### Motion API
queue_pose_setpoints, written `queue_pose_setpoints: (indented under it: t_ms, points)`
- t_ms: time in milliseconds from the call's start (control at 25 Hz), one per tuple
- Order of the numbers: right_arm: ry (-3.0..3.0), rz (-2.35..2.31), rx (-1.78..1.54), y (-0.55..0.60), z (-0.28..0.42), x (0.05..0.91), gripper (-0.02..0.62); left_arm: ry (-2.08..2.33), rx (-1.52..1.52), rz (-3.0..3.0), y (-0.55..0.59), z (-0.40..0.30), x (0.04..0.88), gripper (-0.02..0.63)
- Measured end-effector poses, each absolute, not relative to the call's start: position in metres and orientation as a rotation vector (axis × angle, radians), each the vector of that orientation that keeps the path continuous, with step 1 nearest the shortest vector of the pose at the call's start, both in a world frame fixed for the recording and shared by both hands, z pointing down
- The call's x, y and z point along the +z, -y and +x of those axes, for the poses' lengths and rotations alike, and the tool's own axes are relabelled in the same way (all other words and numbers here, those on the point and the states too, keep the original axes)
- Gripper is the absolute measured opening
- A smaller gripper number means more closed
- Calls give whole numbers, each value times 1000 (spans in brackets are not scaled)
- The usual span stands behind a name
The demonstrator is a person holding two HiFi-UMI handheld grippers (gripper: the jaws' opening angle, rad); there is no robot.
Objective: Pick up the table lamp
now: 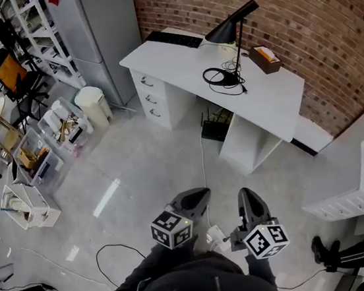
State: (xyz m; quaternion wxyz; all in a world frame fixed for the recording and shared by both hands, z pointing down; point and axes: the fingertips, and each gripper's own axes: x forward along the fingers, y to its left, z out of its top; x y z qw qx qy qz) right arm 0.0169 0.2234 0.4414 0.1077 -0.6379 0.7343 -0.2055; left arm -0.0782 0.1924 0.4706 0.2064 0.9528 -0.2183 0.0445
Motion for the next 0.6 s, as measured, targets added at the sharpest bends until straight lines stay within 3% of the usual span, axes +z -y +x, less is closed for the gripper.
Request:
queue_pose_setpoints:
  t_ms: [600]
  points:
    - [-2158, -1864, -601, -99, -8, 433, 12, 624, 51, 2664, -60, -97, 461, 0]
